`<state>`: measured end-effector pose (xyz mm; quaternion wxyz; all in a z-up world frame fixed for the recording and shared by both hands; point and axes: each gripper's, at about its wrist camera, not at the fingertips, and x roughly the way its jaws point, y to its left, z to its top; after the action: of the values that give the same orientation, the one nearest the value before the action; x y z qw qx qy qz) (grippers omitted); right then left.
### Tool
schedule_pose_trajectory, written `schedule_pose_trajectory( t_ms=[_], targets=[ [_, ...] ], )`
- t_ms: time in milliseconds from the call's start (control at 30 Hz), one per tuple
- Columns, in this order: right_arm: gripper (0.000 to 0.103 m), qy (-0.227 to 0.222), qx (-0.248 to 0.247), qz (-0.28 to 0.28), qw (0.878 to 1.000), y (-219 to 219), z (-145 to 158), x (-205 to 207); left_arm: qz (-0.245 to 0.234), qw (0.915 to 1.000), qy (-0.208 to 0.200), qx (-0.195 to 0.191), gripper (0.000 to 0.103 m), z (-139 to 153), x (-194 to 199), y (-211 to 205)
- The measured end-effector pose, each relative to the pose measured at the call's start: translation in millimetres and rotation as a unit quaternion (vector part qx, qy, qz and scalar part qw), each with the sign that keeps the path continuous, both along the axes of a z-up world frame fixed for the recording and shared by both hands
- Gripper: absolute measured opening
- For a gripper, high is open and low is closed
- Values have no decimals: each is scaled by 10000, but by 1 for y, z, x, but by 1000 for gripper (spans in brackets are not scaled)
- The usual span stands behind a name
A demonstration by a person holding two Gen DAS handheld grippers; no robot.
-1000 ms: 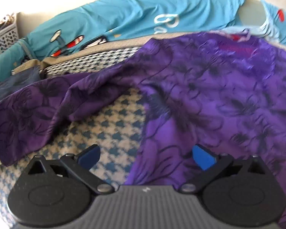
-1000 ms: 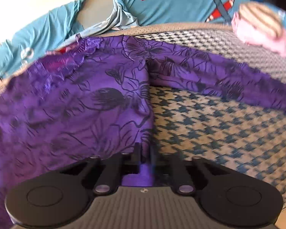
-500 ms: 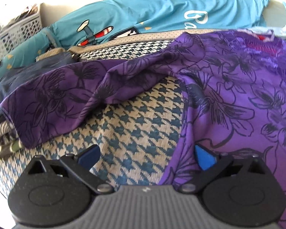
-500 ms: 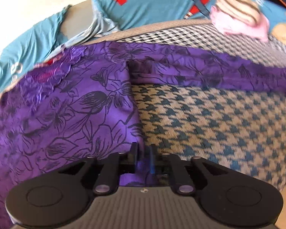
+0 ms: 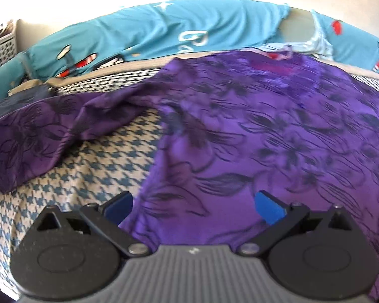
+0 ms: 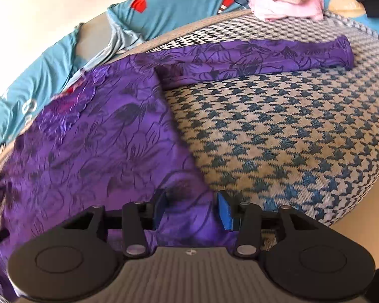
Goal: Fold clothes
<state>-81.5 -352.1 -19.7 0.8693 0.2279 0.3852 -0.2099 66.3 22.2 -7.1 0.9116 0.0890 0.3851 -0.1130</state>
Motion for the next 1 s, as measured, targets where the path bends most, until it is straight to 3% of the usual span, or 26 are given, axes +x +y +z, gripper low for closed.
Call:
schedule_pose_trajectory(
  t_ms=[167, 467, 733, 1000],
  targets=[
    [48, 155, -448, 157, 9988, 19, -4, -2, -246, 9997, 67, 39, 103, -5, -16, -10],
    [59, 435, -746, 151, 9962, 37, -10, -12, -361, 9991, 215, 69, 103, -13, -28, -11],
    [65, 685, -196, -253, 9971, 35, -18, -35, -284, 9991, 308, 11, 103, -14, -31, -7],
    [65, 863, -227, -250, 9957, 44, -20, -43, -297, 9986, 442, -46, 103, -17, -40, -2]
  ],
)
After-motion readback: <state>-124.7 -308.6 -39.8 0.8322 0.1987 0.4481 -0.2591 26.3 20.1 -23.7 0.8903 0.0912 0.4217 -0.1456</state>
